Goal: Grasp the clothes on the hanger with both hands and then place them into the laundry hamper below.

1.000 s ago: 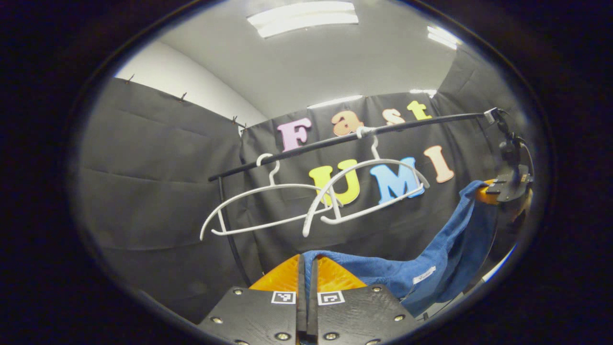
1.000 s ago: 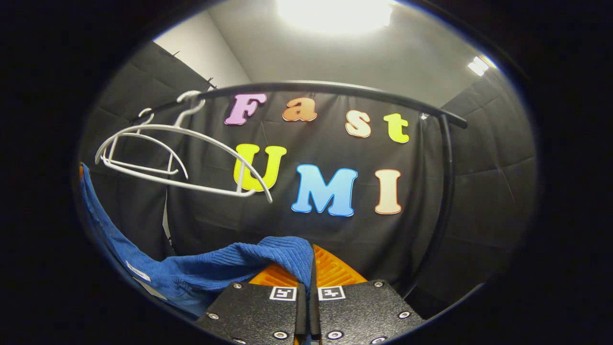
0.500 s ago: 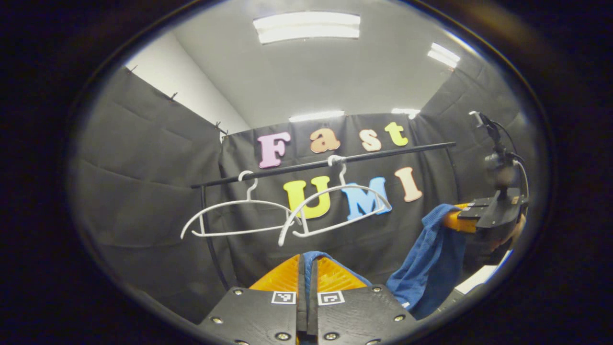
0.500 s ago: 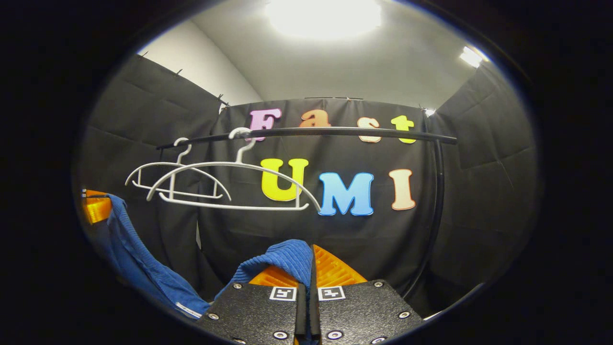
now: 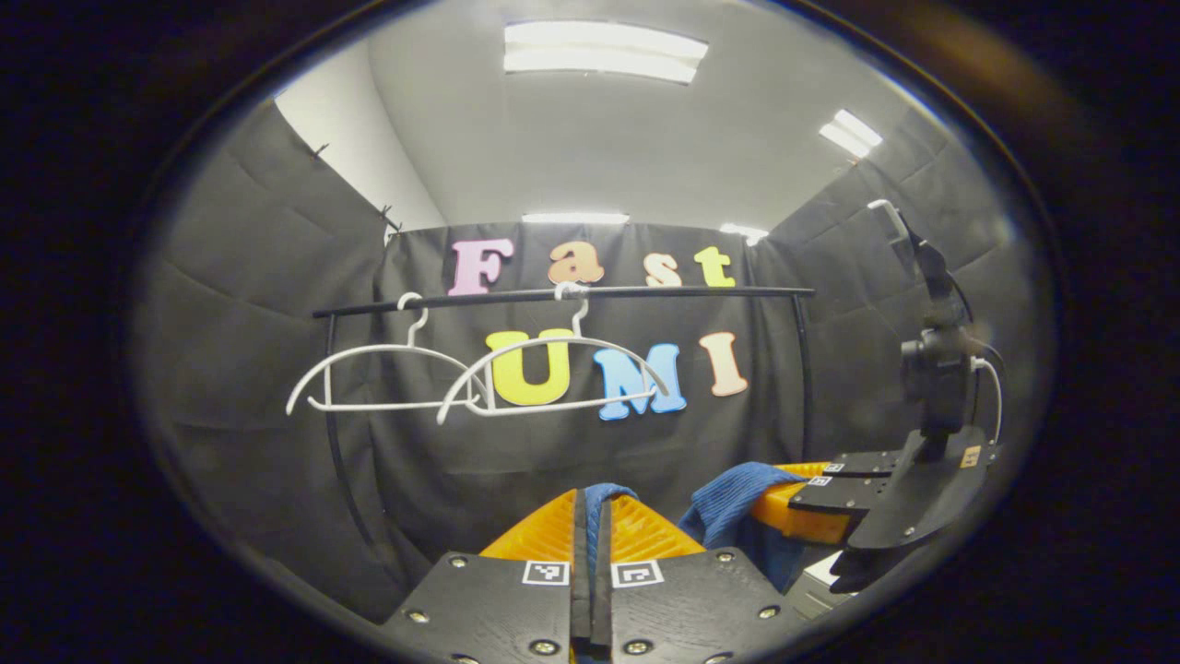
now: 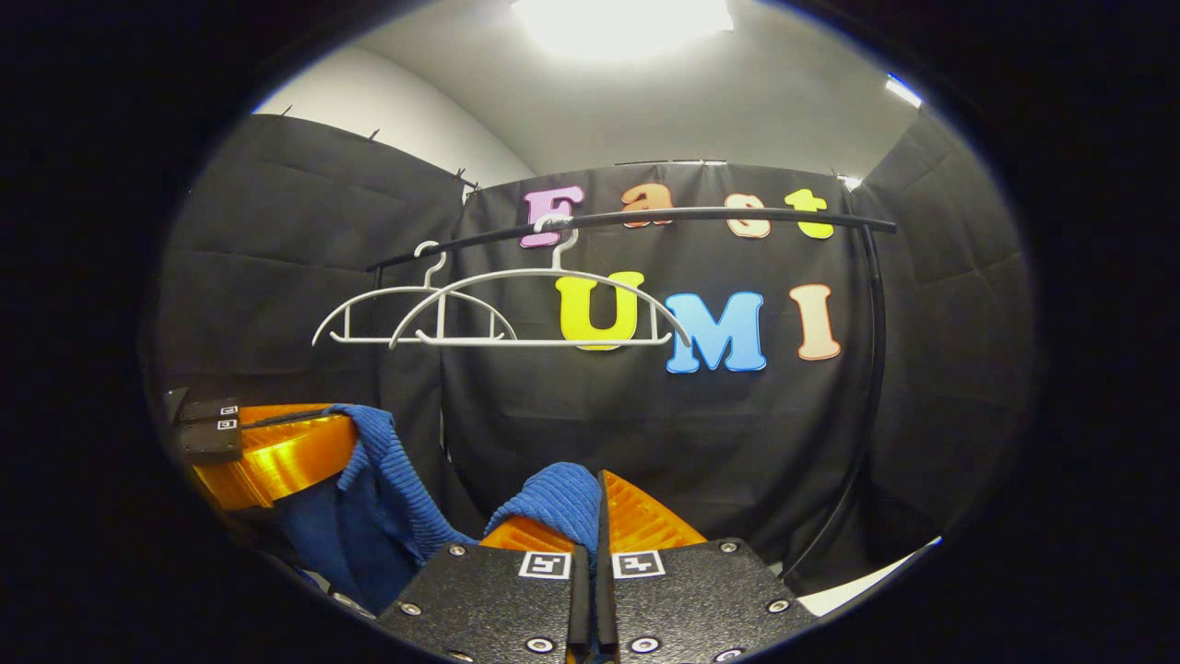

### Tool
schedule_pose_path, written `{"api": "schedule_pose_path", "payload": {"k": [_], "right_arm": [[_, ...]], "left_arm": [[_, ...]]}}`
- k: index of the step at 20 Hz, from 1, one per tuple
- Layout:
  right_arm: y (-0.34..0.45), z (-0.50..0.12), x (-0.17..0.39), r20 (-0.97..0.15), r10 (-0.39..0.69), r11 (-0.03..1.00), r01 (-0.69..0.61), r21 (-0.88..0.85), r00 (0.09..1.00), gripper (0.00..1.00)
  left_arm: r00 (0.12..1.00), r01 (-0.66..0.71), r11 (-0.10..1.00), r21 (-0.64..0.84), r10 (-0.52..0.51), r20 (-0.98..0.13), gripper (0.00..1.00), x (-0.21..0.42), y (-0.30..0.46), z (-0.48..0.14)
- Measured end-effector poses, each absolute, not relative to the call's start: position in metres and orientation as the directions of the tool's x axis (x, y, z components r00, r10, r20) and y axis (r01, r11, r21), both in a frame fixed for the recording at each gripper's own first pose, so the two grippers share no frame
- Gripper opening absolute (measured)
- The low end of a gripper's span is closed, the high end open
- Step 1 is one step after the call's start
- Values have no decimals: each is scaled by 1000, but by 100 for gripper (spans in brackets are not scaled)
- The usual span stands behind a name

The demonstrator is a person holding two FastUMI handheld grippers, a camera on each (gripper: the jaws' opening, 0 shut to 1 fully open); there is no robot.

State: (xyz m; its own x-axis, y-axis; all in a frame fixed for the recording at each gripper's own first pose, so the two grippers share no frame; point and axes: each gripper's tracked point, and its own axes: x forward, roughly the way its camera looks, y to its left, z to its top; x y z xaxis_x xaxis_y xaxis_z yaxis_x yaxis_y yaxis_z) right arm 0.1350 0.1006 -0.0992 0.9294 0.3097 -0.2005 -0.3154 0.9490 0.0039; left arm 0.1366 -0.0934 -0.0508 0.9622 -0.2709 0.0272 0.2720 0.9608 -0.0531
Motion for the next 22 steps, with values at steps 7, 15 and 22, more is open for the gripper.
{"api": "schedule_pose_path", "payload": {"k": [7,15,22], "right_arm": [[90,-201,104,-370,280,954,-299,6,886,2],[82,-281,78,-540,245,960,-278,22,805,2],[72,-349,66,-654,205,962,-274,-3,728,2]], "left_arm": [[953,239,962,-128,-258,-158,2,107,-93,-165],[911,163,980,-117,-195,-364,1,93,-69,-273],[849,129,987,-93,-159,-504,2,73,-72,-354]]}}
